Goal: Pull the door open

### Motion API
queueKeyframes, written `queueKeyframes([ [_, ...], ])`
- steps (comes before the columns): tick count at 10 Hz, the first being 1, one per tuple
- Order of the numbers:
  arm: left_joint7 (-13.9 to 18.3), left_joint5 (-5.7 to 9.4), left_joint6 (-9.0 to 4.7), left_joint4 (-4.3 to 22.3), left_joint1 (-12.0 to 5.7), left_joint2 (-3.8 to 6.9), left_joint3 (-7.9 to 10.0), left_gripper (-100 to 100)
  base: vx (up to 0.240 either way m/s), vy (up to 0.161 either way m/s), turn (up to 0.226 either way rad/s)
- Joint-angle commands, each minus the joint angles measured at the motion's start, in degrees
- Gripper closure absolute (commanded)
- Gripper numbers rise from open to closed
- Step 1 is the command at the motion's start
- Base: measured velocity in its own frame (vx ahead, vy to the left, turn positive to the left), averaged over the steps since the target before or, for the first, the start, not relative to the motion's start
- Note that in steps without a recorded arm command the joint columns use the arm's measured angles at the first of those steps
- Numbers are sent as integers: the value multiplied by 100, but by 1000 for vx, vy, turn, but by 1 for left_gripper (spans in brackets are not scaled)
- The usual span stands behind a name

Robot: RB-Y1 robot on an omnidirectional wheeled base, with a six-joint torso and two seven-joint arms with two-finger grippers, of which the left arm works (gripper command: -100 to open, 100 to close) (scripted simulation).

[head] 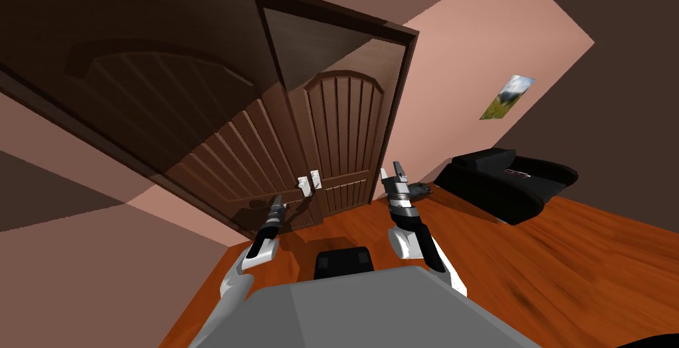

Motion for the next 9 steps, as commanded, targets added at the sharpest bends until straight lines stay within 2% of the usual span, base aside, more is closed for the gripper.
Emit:
queueKeyframes([
  [1, -16, -8, -5, 11, -73, -36, -19, -100, 184, -41, -81],
  [4, -25, -29, -23, -25, -218, -107, -115, -100, 189, -33, -99],
  [5, -11, -19, -13, -7, -192, -73, -92, -100, 105, -29, -18],
  [6, -11, -19, -13, -7, -192, -73, -92, 100, -17, 4, 19],
  [9, -11, -19, -13, -7, -192, -73, -92, 100, -32, 11, 0],
])
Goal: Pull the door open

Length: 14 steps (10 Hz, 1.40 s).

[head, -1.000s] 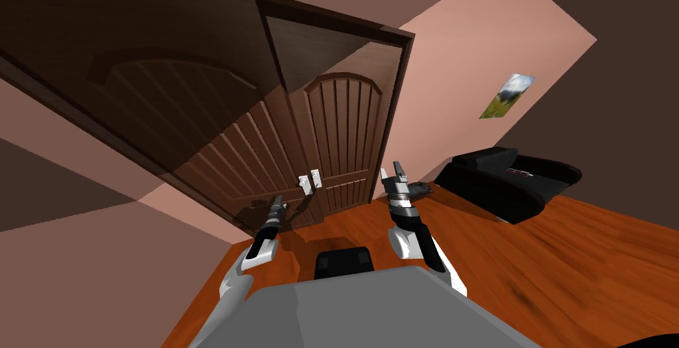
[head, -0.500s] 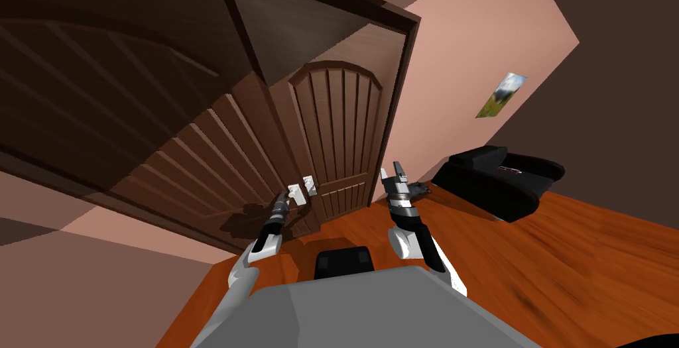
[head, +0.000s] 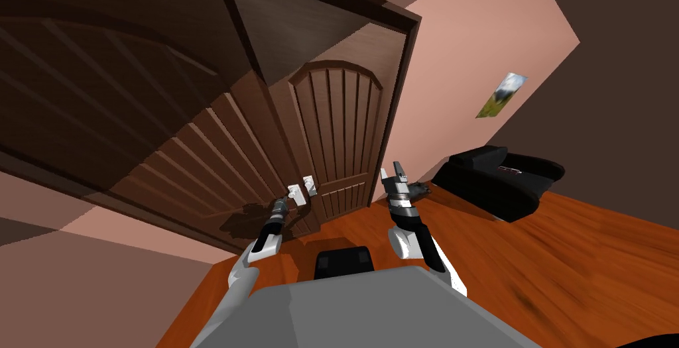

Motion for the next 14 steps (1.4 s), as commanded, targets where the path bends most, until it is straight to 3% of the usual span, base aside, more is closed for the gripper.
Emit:
queueKeyframes([
  [1, 0, -1, 2, 2, 2, -2, -3, 100, -12, 0, 0],
  [2, 0, -1, 2, 2, 2, -2, -3, 100, 0, 0, 0],
  [3, 14, 8, 9, -12, 72, 30, 17, -100, -105, 25, 82],
  [6, 44, 7, 12, -89, 123, 44, -35, -100, -175, -11, 18],
  [9, 102, -7, 10, -280, 153, 34, -207, -100, -194, -87, -52],
  [10, 90, -2, 24, -275, 172, 40, -167, -100, -92, -55, -2],
  [11, 66, 17, 27, -152, 249, 81, -14, -100, 5, 61, 188],
  [14, 30, 27, 18, -31, 251, 90, 108, -100, 85, 108, 56],
])
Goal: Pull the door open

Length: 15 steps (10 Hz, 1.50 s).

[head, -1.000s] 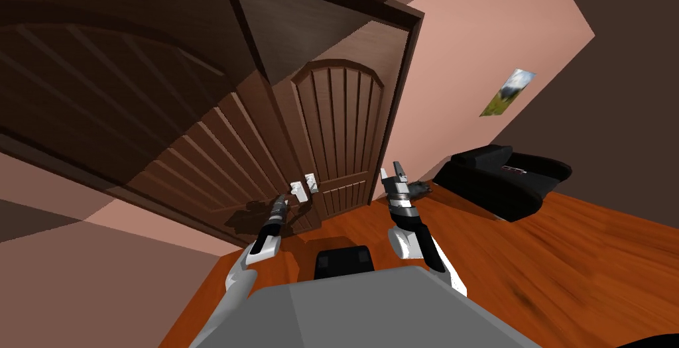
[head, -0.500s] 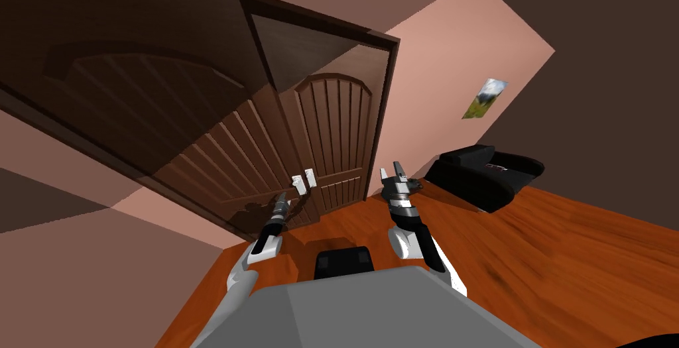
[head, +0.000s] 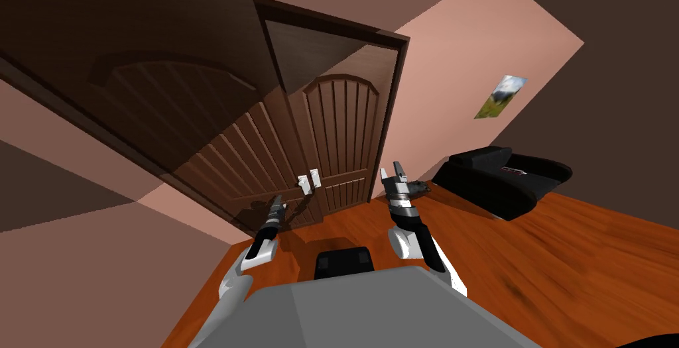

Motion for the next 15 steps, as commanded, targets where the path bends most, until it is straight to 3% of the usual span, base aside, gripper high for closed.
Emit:
queueKeyframes([
  [1, -19, 0, 3, 9, -7, -15, 37, -100, 206, 47, -21],
  [5, -38, -29, -26, -30, -225, -118, -87, -100, 233, -45, -111],
  [6, -20, -20, -68, 66, -222, -76, -67, -100, 115, -38, -22],
  [7, -20, -20, -68, 66, -222, -76, -67, 100, -13, 4, 24],
  [12, -20, -20, -68, 66, -222, -76, -67, 100, -24, 5, -4],
  [15, 62, -11, -83, 43, -72, 40, -114, 100, -171, 60, -15],
])
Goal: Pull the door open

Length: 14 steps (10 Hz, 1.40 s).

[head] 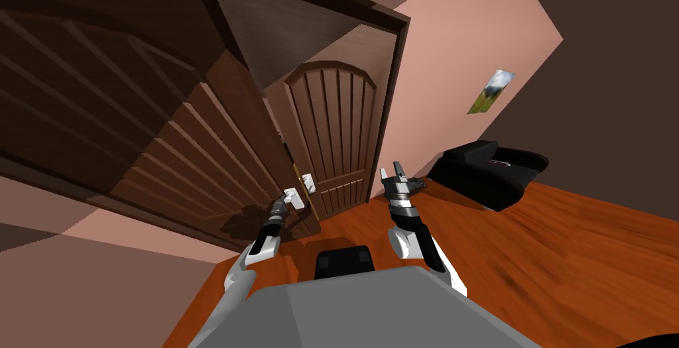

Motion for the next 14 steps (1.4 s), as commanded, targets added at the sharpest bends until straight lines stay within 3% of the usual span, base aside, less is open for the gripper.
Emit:
queueKeyframes([
  [1, 65, 6, 1, 23, 98, 79, -43, 100, -196, 63, -22],
  [2, 106, 4, -12, -11, 126, 118, -100, 100, -226, 69, -73],
  [3, 129, 3, -32, -78, 139, 129, -155, -100, -243, 12, -62],
  [7, 263, -8, -45, -355, 258, 198, -405, -100, -202, -35, -44],
  [10, 292, -10, -57, -408, 286, 214, -458, -100, -153, -26, -20],
  [14, 239, -16, -70, -263, 146, 160, -391, -100, 161, 29, -29],
])
